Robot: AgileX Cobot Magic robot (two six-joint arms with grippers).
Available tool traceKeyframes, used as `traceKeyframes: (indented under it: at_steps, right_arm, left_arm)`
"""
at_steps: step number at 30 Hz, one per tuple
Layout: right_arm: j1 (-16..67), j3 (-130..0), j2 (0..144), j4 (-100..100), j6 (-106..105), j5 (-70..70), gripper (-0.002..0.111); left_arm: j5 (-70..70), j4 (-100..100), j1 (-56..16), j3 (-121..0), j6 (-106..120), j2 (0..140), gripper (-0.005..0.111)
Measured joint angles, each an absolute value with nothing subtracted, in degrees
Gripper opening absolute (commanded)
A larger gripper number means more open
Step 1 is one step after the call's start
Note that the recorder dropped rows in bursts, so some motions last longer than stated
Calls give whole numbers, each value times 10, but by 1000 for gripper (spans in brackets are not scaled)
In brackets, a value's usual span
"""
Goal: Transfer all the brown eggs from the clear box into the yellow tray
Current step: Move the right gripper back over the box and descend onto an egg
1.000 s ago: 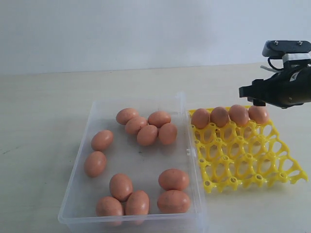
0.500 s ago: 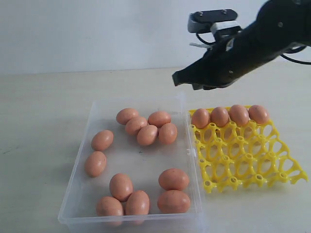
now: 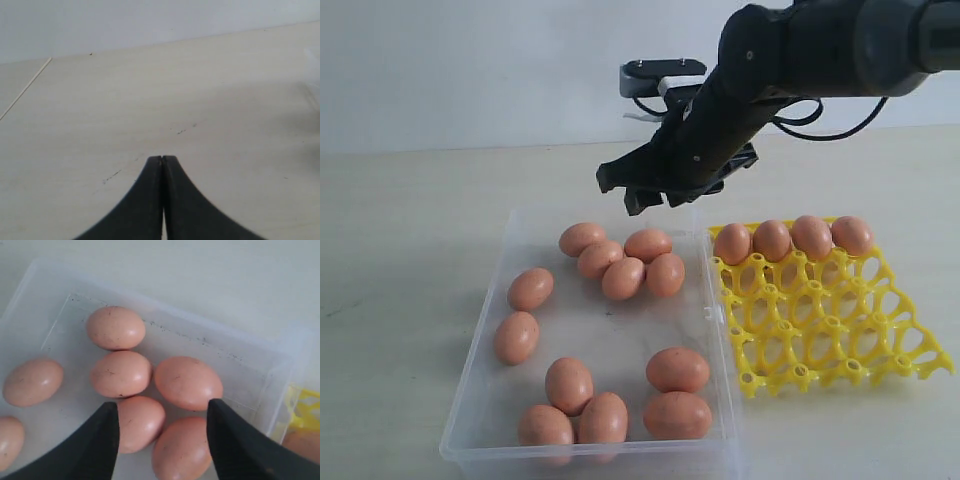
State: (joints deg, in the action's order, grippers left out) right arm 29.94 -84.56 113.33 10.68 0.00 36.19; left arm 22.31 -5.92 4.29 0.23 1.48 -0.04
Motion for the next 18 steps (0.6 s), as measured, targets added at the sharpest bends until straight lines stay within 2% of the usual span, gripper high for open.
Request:
traceKeyframes:
  at_steps: [18]
  right_arm:
    - [313,-953,1257,161,-20,404,53]
  left_arm:
    - [223,-59,43,2,15,0,0]
